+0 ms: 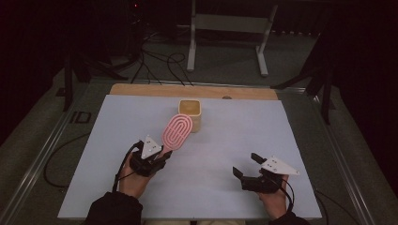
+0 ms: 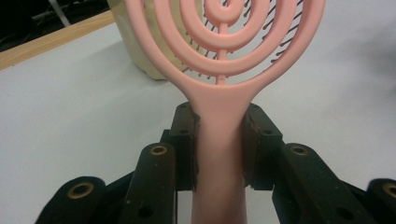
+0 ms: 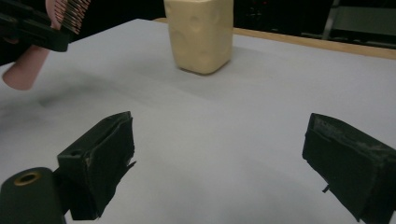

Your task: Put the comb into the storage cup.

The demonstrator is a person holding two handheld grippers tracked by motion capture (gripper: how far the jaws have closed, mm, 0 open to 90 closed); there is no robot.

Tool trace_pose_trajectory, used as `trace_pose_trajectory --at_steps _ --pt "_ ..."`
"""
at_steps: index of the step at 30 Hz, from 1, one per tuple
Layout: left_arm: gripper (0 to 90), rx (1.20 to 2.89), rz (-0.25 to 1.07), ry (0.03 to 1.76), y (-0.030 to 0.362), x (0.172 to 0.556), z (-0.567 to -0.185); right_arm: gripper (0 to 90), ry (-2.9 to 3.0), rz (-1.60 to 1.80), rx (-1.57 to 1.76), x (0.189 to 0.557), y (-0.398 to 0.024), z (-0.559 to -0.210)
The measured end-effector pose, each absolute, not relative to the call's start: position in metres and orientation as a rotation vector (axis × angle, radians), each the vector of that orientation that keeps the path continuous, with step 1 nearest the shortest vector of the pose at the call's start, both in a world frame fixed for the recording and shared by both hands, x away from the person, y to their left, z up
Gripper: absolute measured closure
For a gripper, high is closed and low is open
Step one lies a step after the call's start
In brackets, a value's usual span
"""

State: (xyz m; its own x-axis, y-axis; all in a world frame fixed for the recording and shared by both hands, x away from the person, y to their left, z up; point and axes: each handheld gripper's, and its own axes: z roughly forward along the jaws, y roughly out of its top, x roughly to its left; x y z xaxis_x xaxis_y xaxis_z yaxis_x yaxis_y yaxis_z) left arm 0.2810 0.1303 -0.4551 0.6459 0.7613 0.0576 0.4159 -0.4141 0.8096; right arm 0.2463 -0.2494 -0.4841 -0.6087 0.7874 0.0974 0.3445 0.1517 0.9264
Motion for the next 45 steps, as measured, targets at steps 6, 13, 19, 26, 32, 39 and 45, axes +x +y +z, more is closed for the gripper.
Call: trace_pose_trajectory --at_steps 6,13,19,26,32,39,45 --pt "69.9 2.041 0.541 0.916 0.131 0.281 -0.455 8.8 2.033 1.469 1.068 0.251 -0.243 -0.479" --pt "69.9 2.026 0.546 0.927 0.132 0.280 -0.456 8.8 2.040 1.487 1.068 0.258 -0.235 -0.475" --pt "69.9 2.015 0.551 0.929 0.133 0.280 -0.456 8.8 2.062 1.483 1.070 0.261 -0.228 -0.474" --pt "69.9 2.019 0.552 0.924 0.131 0.279 -0.456 8.8 2.082 1.500 1.061 0.262 -0.221 -0.473" --pt "69.9 2.018 0.549 0.922 0.129 0.280 -0.457 8.8 2.101 1.522 1.063 0.264 -0.216 -0.472" --pt "69.9 2.016 0.550 0.914 0.127 0.280 -0.457 8.8 2.130 1.529 1.053 0.264 -0.208 -0.472" --pt "69.9 2.018 0.554 0.910 0.126 0.279 -0.457 8.8 2.128 1.566 1.067 0.264 -0.206 -0.470"
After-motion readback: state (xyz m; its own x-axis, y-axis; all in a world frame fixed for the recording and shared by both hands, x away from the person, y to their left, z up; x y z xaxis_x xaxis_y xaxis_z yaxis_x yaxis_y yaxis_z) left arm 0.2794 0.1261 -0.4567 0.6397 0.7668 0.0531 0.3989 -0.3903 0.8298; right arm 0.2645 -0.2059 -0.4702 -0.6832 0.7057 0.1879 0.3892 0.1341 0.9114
